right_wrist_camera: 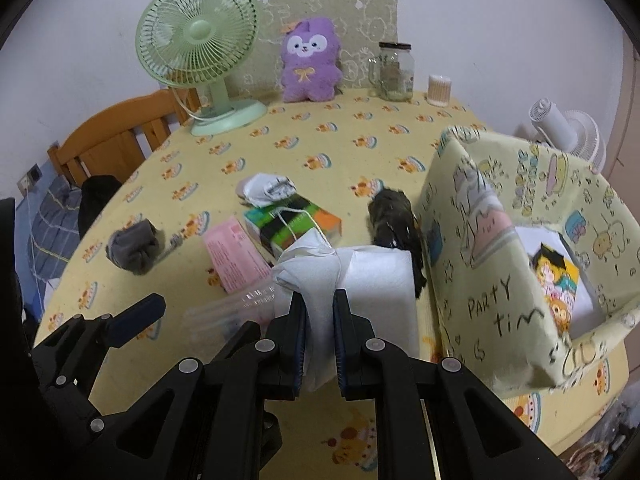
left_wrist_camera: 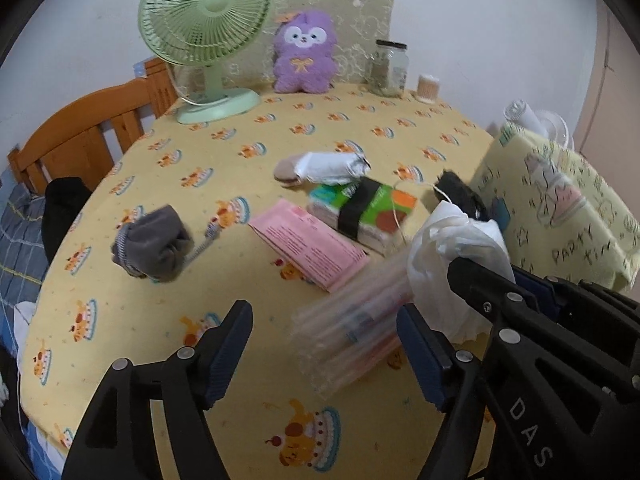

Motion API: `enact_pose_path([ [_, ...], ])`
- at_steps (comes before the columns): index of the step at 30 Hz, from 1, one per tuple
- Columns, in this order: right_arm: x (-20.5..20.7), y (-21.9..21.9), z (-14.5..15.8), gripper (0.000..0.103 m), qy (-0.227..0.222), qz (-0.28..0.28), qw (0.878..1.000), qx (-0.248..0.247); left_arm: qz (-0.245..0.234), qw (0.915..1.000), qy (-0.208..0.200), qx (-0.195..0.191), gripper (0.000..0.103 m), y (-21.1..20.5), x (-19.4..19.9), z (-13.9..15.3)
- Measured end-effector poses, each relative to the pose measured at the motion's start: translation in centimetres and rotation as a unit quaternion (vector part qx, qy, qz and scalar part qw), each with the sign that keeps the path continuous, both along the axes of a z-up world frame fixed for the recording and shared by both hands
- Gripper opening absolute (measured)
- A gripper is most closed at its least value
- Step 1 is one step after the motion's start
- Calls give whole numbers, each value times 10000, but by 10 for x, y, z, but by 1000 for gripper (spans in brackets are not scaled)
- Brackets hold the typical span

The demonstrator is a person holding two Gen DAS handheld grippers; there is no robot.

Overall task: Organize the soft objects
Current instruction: 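Grasp and lift the clear plastic bag with the left tool while the right tool holds the cloth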

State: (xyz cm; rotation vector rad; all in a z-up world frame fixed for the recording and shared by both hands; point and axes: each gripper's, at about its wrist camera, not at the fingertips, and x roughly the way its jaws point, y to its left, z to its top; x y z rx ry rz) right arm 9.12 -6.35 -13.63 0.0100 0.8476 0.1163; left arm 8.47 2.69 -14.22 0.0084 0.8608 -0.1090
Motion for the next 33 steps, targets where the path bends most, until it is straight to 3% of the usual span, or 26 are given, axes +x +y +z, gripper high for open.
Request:
enact_pose_path([
  [10, -3, -6, -10, 15, 127, -115, 9998, -49, -661, 9967, -279, 374, 77, -14, 3, -6],
  [18, -4, -5, -12, 15, 141, -164, 9997, -107, -1031, 9934, -283, 406, 48, -17, 7, -9],
  [23, -3, -2, -12, 15, 158, -157, 9996, -169, -1161, 9922, -221, 394, 24, -13, 1, -6],
  [33, -8, 4, -2, 15, 78, -96, 9998, -146, -860, 9962, -143, 61, 16, -4, -13, 9],
])
